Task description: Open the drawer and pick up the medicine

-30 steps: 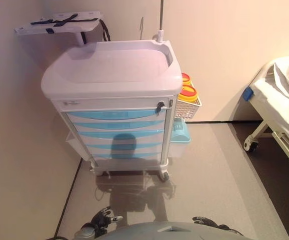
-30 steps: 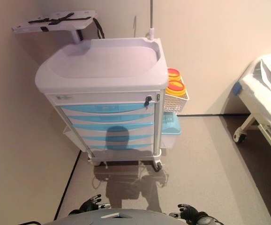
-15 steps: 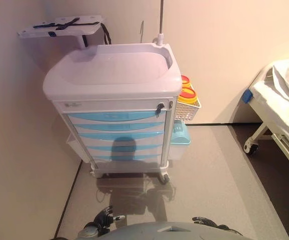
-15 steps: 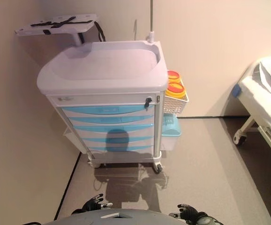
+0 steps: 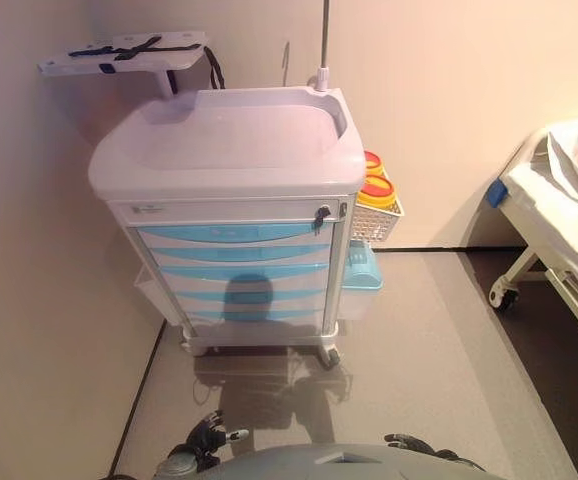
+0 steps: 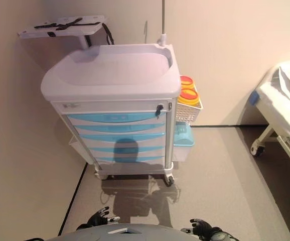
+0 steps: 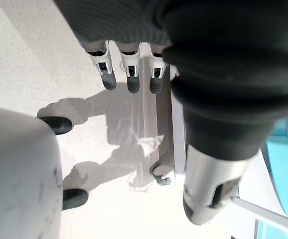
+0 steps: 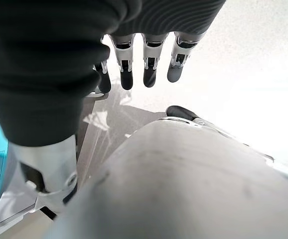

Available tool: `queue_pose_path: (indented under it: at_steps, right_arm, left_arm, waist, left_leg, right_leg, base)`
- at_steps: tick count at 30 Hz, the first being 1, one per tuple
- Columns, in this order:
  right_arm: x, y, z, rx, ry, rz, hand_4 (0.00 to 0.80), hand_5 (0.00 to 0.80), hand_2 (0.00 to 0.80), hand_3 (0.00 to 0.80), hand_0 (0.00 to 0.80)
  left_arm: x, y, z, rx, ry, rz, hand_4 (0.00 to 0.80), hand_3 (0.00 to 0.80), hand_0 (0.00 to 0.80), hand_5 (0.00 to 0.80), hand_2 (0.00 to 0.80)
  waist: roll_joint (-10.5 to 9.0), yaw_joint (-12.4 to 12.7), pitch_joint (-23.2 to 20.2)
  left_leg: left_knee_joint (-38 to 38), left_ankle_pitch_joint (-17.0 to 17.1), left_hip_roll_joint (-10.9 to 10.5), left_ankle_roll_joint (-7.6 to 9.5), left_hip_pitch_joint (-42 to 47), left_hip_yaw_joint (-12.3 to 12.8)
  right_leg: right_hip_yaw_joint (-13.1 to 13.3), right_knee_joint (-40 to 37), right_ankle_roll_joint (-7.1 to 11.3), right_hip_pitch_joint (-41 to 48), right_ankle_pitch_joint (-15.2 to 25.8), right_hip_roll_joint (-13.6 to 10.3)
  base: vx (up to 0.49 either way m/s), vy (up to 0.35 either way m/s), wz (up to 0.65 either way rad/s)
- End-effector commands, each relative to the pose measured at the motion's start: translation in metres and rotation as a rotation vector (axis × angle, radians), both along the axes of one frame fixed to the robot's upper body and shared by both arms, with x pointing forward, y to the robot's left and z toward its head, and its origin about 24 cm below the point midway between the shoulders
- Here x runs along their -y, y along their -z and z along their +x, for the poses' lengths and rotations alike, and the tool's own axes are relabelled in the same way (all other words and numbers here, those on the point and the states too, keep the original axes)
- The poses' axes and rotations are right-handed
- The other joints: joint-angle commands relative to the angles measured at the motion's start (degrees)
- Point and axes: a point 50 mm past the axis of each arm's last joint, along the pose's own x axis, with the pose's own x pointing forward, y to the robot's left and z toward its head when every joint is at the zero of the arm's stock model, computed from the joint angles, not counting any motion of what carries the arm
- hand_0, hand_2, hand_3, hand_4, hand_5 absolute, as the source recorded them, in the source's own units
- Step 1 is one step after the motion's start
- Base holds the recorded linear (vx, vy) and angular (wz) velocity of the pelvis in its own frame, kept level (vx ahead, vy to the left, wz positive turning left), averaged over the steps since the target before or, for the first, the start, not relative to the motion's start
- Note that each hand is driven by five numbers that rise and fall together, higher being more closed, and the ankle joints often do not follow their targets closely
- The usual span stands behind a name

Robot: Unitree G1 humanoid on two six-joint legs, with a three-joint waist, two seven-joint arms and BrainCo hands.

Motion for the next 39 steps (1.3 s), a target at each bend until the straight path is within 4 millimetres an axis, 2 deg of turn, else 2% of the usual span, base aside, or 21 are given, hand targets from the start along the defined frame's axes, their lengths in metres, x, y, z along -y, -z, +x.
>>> queue_pose_path:
  at_steps: [1,9,17,23,31,35,39]
  right_arm:
    - [-0.027,0.003,0.012,0.026,0.007,0.063,0.000,0.000,0.000,0.000,0.000]
    - [-0.026,0.003,0.009,0.032,0.033,0.059,0.000,0.000,0.000,0.000,0.000]
    - [-0.026,0.004,0.007,0.032,0.035,0.050,0.000,0.000,0.000,0.000,0.000]
    - [-0.025,0.002,0.014,0.064,0.019,0.022,0.000,0.000,0.000,0.000,0.000]
    - [-0.019,-0.006,0.041,0.161,0.024,0.004,0.000,0.000,0.000,0.000,0.000]
    - [-0.014,-0.014,0.060,0.229,0.024,-0.013,0.000,0.000,0.000,0.000,0.000]
    - [-0.010,-0.022,0.079,0.290,0.023,-0.028,0.000,0.000,0.000,0.000,0.000]
  left_arm:
    - [0.005,-0.004,0.019,0.078,-0.007,0.036,0.000,0.000,0.000,0.000,0.000]
    - [0.000,-0.008,0.024,0.135,-0.012,0.117,0.000,0.000,0.000,0.000,0.000]
    - [-0.003,-0.007,0.022,0.113,-0.054,0.112,0.000,0.000,0.000,0.000,0.000]
    - [-0.005,-0.011,0.033,0.153,-0.108,0.101,0.000,0.000,0.000,0.000,0.000]
    - [-0.020,-0.034,0.081,0.358,-0.268,0.060,0.000,0.000,0.000,0.000,0.000]
    - [-0.024,-0.064,0.127,0.585,-0.392,-0.067,0.000,0.000,0.000,0.000,0.000]
    - [-0.023,-0.096,0.164,0.773,-0.436,-0.236,0.000,0.000,0.000,0.000,0.000]
  waist:
    - [-3.05,1.29,1.59]
    - [-3.24,1.62,2.46]
    - [-3.45,1.36,4.30]
    - [-3.64,0.79,7.09]
    - [-3.57,0.49,14.10]
    - [-3.08,0.22,18.72]
    - [-3.21,-0.57,22.06]
  left_leg:
    - [0.31,-2.19,-6.57,4.21,-1.15,4.00]
    - [0.31,-2.12,-6.73,4.37,-0.85,3.82]
    - [0.31,-2.16,-6.87,4.84,-0.89,3.85]
    - [1.30,-2.25,-6.67,5.40,-2.02,5.26]
    - [8.63,-3.37,-6.91,6.08,-8.82,6.95]
    - [13.48,-3.98,-7.40,6.41,-14.40,7.60]
    - [20.27,-4.97,-7.50,6.81,-21.86,8.69]
  right_leg:
    - [-0.59,0.52,2.81,2.34,-0.16,-0.50]
    - [-1.07,0.52,2.81,2.72,-0.09,-0.68]
    - [-0.86,0.92,2.80,2.35,-0.02,-0.84]
    - [0.20,3.05,2.79,-0.07,-0.14,-1.21]
    - [2.14,7.01,2.85,-5.68,0.60,-2.26]
    - [3.24,9.35,2.86,-9.80,0.74,-2.98]
    - [4.00,14.35,2.68,-16.84,0.37,-3.45]
  base:
    - [0.006,0.006,0.08]
    - [0.012,0.004,0.02]
    - [0.040,0.014,0.00]
    - [0.029,0.015,-0.01]
    - [-0.013,0.031,-0.10]
    - [-0.074,0.066,-0.04]
    - [-0.117,0.058,-0.09]
